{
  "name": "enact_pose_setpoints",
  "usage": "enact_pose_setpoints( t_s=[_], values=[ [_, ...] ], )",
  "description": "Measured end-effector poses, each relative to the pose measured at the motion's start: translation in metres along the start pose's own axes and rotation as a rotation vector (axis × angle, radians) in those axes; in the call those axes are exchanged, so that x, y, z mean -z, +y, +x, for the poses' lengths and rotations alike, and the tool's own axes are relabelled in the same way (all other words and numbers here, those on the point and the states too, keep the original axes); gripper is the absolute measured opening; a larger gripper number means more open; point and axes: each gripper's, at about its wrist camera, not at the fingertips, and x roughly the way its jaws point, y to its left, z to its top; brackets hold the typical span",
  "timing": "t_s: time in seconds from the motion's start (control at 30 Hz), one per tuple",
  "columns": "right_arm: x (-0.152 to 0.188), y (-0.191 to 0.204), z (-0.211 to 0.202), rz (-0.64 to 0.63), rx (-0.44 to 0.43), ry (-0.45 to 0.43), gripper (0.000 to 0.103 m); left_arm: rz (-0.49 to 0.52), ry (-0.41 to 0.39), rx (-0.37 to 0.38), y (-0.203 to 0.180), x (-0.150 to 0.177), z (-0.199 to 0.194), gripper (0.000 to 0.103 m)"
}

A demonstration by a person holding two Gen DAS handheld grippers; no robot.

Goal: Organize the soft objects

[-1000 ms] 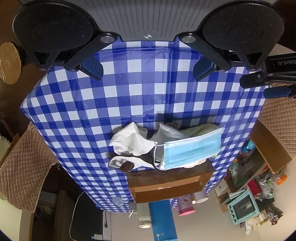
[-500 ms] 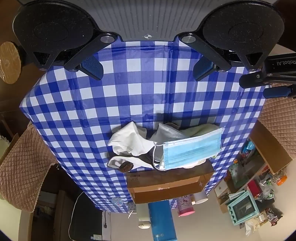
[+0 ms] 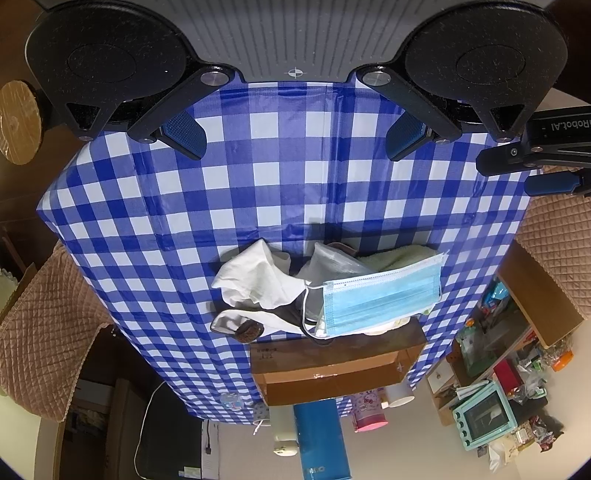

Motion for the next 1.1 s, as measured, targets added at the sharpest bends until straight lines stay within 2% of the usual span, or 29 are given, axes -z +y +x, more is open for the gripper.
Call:
enact_pose_setpoints(
  t_s=[1.1],
  values=[
    [0.0003,0.0069,0.0068,-0.006,-0.001,0.001,0.103,-0.001,0.002,0.001,0.0002,-0.0002,0.0,0.077]
  ],
)
